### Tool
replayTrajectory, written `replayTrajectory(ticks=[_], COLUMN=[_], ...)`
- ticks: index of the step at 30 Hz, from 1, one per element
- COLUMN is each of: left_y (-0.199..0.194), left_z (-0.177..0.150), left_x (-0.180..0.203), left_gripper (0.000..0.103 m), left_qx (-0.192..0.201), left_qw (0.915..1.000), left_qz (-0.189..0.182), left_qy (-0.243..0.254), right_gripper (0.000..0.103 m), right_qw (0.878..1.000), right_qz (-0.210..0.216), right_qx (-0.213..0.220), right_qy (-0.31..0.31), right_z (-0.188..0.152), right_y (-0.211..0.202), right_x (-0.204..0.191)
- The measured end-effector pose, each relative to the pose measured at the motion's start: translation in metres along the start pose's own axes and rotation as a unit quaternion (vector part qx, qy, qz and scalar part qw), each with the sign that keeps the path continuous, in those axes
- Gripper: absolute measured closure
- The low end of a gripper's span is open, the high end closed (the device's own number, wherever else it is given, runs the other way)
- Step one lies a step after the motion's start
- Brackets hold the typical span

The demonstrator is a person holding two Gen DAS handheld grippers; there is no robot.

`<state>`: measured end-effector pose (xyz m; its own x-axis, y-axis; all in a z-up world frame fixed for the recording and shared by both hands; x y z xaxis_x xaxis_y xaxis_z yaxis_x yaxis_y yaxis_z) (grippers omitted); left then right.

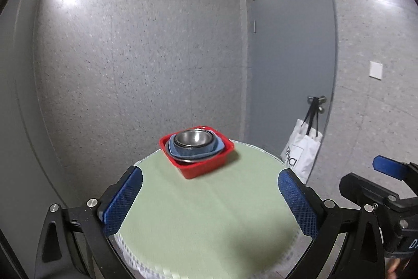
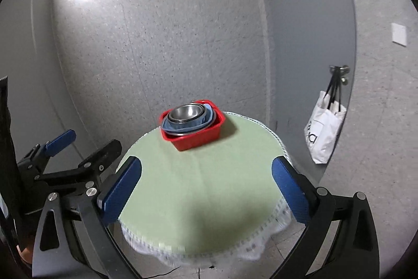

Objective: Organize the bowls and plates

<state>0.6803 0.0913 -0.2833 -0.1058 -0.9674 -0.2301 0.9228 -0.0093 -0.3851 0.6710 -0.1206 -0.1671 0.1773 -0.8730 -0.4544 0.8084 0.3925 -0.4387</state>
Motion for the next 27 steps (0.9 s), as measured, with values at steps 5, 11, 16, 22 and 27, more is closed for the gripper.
replayTrajectory(ticks=[5,11,16,22,27], left_y=[-0.105,-0.231,-0.327,-0.423,-0.496], left_z=[-0.028,-0.048,-0.06,-0.082,-0.106], left_x=[0.042,0.087,0.108,0.119,0.112], left_gripper=[0.0,0.001,0.0,0.001,0.0], left_qx=[0.003,0.023,0.04,0.065,0.084], left_qw=[0.9999,0.9997,0.9992,0.9978,0.9964], left_qz=[0.01,0.005,0.004,-0.012,-0.011], left_qy=[-0.005,-0.006,-0.006,-0.009,0.0], right_gripper=[0.0,0.0,0.0,0.0,0.0], right_qw=[1.0,0.999,0.998,0.995,0.991], right_qz=[-0.013,-0.019,-0.027,-0.042,-0.062], right_qx=[0.016,0.031,0.048,0.08,0.107], right_qy=[-0.013,-0.021,-0.029,-0.036,-0.044], right_z=[-0.032,-0.062,-0.082,-0.101,-0.12], right_y=[-0.083,-0.176,-0.251,-0.333,-0.389], right_x=[0.022,0.038,0.04,0.035,0.02])
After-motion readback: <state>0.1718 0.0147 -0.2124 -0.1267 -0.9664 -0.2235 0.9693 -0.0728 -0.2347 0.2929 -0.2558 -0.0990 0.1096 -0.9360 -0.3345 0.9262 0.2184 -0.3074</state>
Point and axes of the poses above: each gripper's, at about its wrist camera, not at the fingertips, and y roughly the way its jaws point, x to its right, z to its top, the point moved 5 cm from there along y, roughly the way its jaws point, and after that the axes turned 14 degrees about y, right-handed, at the moved point
